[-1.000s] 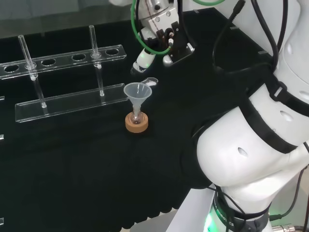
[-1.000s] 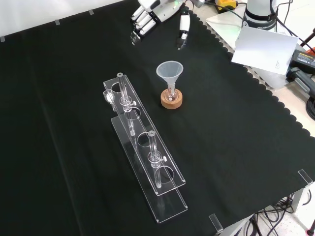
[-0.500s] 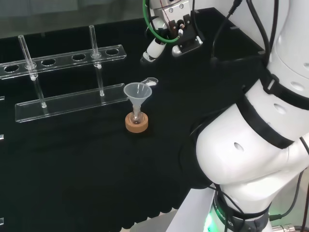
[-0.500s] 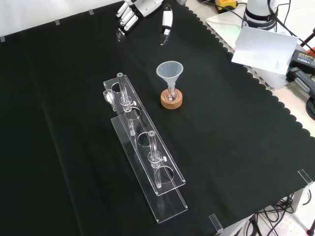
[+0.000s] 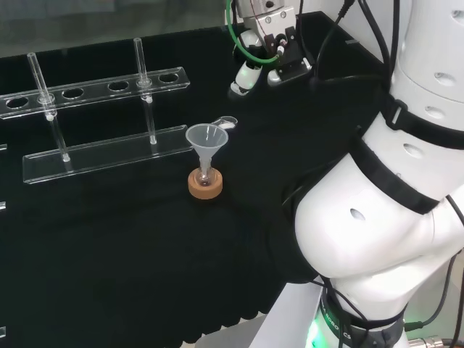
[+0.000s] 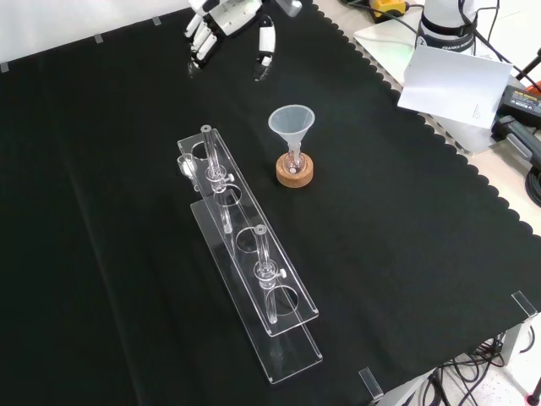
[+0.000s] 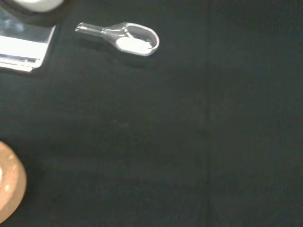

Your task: Pick up the weighing funnel.

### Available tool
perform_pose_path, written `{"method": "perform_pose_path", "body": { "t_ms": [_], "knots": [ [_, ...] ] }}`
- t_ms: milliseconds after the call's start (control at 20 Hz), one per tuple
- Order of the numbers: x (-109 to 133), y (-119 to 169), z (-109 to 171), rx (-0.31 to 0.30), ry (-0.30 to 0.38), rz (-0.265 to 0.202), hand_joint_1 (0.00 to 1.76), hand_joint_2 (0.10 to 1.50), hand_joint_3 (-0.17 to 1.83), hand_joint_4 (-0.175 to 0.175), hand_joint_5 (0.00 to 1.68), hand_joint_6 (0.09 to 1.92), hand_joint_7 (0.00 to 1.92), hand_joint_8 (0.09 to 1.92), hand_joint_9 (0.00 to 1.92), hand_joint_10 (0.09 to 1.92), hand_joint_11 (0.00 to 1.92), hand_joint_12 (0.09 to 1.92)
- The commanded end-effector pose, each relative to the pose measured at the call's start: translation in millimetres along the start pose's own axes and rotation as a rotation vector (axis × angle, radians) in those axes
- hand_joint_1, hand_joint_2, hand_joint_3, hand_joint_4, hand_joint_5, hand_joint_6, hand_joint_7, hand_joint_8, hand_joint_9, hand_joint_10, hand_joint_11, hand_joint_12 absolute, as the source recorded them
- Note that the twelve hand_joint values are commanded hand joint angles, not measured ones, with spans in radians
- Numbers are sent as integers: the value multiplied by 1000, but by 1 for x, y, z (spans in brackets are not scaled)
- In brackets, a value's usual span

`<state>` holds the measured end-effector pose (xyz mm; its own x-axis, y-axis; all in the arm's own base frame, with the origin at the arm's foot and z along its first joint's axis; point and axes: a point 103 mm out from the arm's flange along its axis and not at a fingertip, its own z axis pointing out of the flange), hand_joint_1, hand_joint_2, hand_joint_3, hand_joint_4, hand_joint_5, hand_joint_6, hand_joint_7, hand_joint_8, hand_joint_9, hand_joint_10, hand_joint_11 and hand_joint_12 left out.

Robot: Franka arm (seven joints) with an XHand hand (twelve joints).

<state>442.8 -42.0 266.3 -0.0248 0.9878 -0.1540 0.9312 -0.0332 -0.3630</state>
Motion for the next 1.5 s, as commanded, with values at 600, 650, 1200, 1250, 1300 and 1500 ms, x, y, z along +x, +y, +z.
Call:
{"method": "perform_pose_path", "body": {
  "t_ms": [600, 650, 1200, 1250, 1300, 1500],
  "knots": [
    [25, 115, 56, 34, -40, -107, 799, 609, 511, -41, 510, 87, 454, 681, 691, 563, 420, 1292],
    [27, 117, 58, 34, -47, -109, 801, 607, 514, -41, 511, 87, 451, 679, 690, 561, 421, 1291],
    [34, 138, 81, 23, -56, -101, 872, 600, 543, -39, 537, 87, 420, 674, 671, 553, 426, 1290],
    [35, 140, 83, 27, -55, -98, 873, 599, 545, -38, 542, 87, 420, 674, 671, 554, 427, 1290],
    [35, 142, 85, 32, -55, -93, 875, 599, 547, -36, 549, 87, 420, 674, 672, 554, 428, 1290],
    [36, 150, 95, 46, -51, -81, 878, 596, 557, -31, 576, 87, 421, 677, 678, 557, 431, 1288]
  ]
}}
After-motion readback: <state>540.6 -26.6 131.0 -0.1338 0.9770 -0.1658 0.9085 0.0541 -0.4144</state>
